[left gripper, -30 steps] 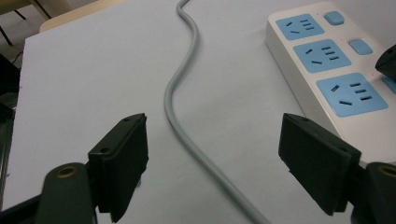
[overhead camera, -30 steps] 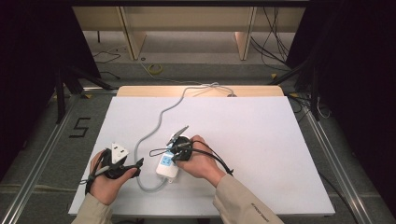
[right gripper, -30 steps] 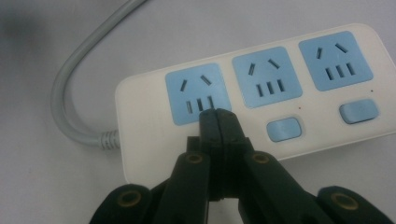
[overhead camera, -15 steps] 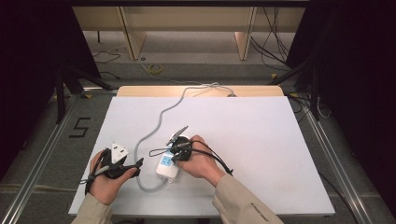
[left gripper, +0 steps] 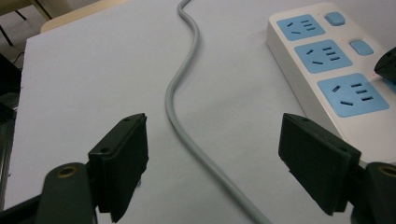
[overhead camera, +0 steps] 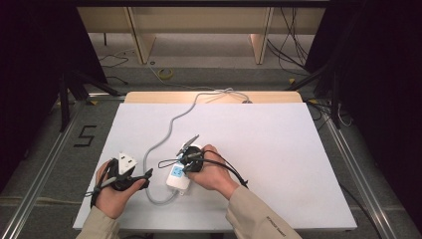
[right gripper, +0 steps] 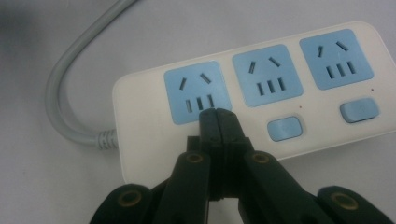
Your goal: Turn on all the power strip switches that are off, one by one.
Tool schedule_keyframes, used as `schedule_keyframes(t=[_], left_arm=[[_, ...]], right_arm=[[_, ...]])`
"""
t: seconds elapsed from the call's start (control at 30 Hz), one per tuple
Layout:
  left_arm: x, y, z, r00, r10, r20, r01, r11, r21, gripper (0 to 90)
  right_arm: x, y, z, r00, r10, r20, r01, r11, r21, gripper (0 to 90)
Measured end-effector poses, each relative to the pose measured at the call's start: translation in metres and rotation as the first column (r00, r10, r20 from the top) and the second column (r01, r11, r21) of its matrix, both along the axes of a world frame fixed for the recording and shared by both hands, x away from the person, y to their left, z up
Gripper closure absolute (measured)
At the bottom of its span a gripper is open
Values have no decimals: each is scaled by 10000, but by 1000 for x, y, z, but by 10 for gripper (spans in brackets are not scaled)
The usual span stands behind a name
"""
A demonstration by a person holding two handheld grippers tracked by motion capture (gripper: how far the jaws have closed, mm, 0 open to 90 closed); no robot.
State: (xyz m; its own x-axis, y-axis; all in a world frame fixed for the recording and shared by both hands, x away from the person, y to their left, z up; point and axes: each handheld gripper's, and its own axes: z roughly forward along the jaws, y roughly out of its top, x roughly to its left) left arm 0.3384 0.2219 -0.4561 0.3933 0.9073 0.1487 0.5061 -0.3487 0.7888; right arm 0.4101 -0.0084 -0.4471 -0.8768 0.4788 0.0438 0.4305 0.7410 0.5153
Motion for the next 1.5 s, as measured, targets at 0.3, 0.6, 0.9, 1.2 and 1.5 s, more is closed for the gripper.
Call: schedule_keyframes(t=[0.3,0.6,0.9,1.2,1.5], left_arm=[[0,0,-1,10000,-31,-48,31,10000,10,240],[1,1,-2,10000,-32,-47,31,10000,-14,240],[1,0,-2,10000,-49,-57,49,10000,-1,240],[1,0,-2,10000,-60,-31,60,10000,15,241],[1,0,-2,10000,-84,-47,84,9999,57,241]], right_arm=[[26,-17,3,9954,-960,9,954,9907,974,900],[56,-28,6,9785,-2004,496,1947,9757,1001,900],[67,-27,1,9741,-2220,419,2179,9723,850,900],[65,-20,1,9827,-1809,391,1792,9828,441,900],[66,-20,-2,9820,-1861,327,1845,9818,452,900]])
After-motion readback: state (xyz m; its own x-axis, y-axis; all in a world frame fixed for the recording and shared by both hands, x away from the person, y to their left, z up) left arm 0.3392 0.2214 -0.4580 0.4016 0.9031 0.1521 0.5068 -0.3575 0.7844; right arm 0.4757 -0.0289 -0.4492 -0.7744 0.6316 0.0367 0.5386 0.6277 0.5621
